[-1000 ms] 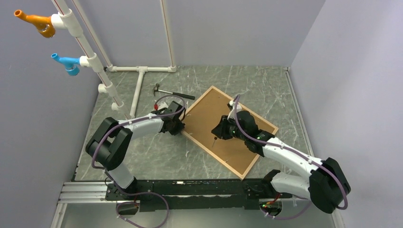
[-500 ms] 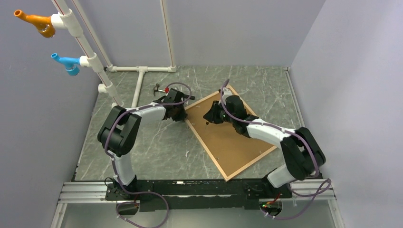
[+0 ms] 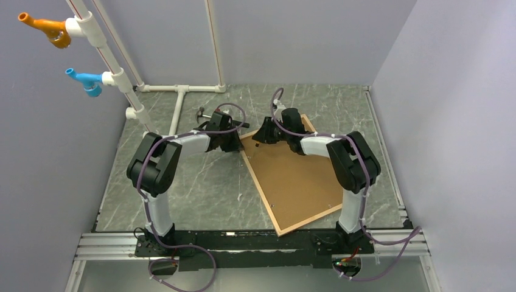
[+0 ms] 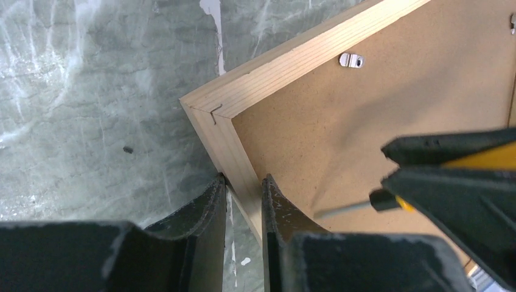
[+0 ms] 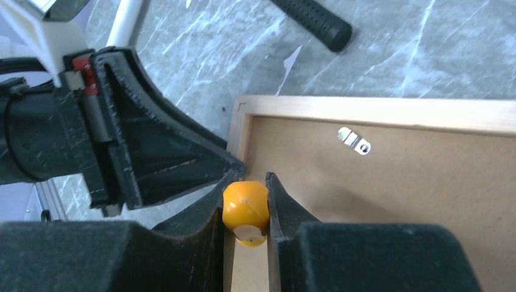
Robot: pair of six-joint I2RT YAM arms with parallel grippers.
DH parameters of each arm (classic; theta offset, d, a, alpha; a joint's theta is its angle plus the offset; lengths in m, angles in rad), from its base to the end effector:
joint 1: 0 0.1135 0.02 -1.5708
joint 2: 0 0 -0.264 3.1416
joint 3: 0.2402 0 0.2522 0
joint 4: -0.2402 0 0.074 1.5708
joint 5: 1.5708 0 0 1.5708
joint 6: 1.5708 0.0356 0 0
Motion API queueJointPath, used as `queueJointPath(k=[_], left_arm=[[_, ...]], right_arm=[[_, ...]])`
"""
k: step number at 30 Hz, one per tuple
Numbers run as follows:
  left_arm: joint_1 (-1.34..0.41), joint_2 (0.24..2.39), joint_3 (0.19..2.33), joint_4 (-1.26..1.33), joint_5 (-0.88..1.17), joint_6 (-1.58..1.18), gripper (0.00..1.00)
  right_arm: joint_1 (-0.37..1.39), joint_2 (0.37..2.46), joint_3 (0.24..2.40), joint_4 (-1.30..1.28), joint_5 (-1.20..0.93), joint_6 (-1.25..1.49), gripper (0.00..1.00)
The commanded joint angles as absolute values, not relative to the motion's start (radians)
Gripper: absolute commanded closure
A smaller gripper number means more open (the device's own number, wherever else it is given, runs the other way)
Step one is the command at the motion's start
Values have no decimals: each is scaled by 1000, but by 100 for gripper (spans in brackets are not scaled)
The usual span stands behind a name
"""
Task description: Take the photo out of the frame
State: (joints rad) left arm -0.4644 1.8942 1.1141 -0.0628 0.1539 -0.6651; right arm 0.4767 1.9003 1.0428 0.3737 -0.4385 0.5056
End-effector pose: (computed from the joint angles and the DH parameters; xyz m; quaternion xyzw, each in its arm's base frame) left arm 0.3488 -0.1808 0.1527 -0.0661 0.9298 -0.2506 0.2614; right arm 0.3530 0.1993 0.1679 -0.1004 0.8370 0.4022 0.3573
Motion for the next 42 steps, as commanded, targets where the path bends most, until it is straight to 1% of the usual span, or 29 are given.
queueJointPath(k=[1,12,21,33,42], left_arm=[[-453,1948,1110,-39,252,-576,100],[-450,1967,1101,-23,262,-591,100],[-447,1971,1101,-20,263,-601,100],[-444,1965,1087,-16,256,-605,100],[-443,1965,1088,-13,256,-611,100]], right_arm=[[445,1960,1126,469,-527,492,100],[436,2125,1231,504,-672,499,100],[436,2175,1244,556,-716,526,100],[449,2217,1308,560,-709,564,100],[456,2213,1320,555,-658,615,100]])
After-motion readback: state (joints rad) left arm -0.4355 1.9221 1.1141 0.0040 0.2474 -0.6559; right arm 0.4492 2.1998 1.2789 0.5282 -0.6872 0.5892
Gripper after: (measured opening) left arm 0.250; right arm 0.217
